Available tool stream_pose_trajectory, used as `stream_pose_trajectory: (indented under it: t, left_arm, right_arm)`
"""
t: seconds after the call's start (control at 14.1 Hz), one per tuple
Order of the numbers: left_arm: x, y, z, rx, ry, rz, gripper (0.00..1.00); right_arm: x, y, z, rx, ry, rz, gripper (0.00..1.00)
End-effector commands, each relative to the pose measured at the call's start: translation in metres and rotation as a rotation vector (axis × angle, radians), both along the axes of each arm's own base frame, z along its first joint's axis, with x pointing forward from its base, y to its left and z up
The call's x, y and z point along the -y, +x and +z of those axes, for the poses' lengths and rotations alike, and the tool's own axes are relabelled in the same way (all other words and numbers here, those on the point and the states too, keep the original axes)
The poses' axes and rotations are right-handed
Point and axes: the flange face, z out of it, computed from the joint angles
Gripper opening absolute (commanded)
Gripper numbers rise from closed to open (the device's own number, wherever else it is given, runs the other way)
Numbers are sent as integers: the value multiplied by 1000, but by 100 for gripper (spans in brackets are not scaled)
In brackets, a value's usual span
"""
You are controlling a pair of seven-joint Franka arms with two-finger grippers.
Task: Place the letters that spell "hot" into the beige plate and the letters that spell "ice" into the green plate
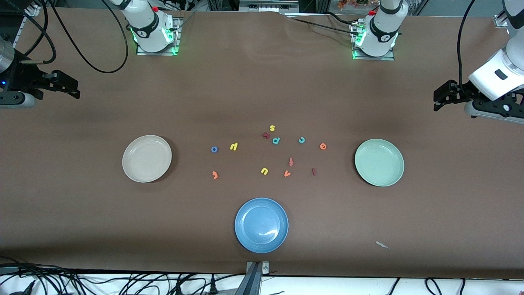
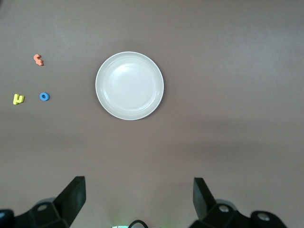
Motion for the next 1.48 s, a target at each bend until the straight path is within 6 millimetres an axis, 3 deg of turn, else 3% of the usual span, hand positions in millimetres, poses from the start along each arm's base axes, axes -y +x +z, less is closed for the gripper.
stream_pose_trajectory:
  t: [0.0, 1.41]
  left_arm:
    - [-2, -2, 0, -8, 17, -5, 100]
    - [-3, 4, -6, -11, 19, 9, 100]
  right_arm:
    - [-2, 3, 6, 8, 19, 2, 100]
    - [-2, 4, 6, 11, 19, 0, 100]
